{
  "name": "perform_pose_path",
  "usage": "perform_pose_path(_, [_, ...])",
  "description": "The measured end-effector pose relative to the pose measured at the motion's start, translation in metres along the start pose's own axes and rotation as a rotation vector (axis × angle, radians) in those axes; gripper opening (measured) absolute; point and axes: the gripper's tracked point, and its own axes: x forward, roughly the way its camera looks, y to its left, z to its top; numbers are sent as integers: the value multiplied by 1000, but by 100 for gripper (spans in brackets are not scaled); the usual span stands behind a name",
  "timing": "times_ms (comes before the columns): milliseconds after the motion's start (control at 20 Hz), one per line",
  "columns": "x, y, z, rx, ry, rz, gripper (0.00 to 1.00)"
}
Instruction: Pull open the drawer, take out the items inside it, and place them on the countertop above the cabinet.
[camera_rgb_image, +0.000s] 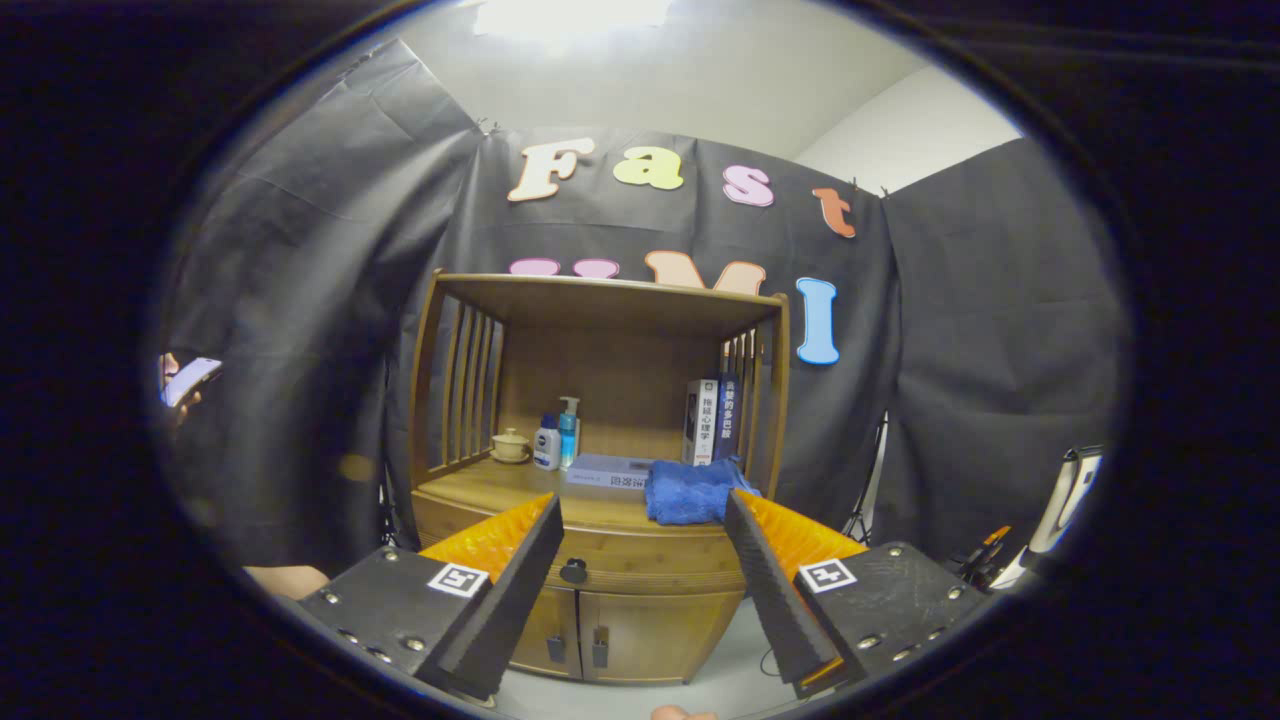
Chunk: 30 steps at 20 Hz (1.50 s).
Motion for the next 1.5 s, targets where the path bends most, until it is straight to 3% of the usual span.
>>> perform_pose_path(450, [48,16,-56,4,67,34,97])
perform_pose_path(750, [128,45,-146,57,215,83,97])
perform_pose_path(950, [162,78,-200,24,316,136,98])
perform_pose_path(1150, [185,94,-237,54,375,153,86])
perform_pose_path(1250, [200,100,-244,72,385,156,85])
perform_pose_path(1500, [214,111,-260,117,423,148,58])
